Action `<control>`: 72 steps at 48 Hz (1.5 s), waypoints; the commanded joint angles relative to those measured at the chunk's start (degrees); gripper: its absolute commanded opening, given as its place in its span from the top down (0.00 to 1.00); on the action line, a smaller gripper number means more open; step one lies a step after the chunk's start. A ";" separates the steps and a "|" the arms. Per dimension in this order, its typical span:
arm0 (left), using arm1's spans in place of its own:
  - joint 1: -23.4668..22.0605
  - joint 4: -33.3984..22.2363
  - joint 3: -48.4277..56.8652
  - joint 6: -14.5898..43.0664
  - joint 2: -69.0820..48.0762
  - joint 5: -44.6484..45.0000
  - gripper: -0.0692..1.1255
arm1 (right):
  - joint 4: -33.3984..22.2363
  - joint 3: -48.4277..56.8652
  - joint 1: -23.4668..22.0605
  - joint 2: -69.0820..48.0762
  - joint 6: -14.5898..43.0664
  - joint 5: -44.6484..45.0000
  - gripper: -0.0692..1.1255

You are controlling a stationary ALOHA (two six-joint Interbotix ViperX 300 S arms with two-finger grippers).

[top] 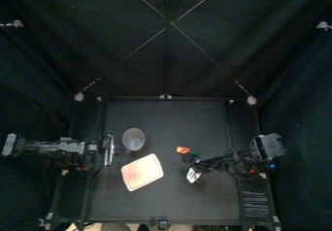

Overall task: Pick the green pepper then place it in the grey bowl
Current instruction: Place green pepper in the grey bowl

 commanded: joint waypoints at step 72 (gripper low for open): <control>2.11 -0.35 -0.18 0.09 -0.18 -0.70 0.90 | -36.12 -58.45 -19.86 22.68 -0.62 -2.46 0.42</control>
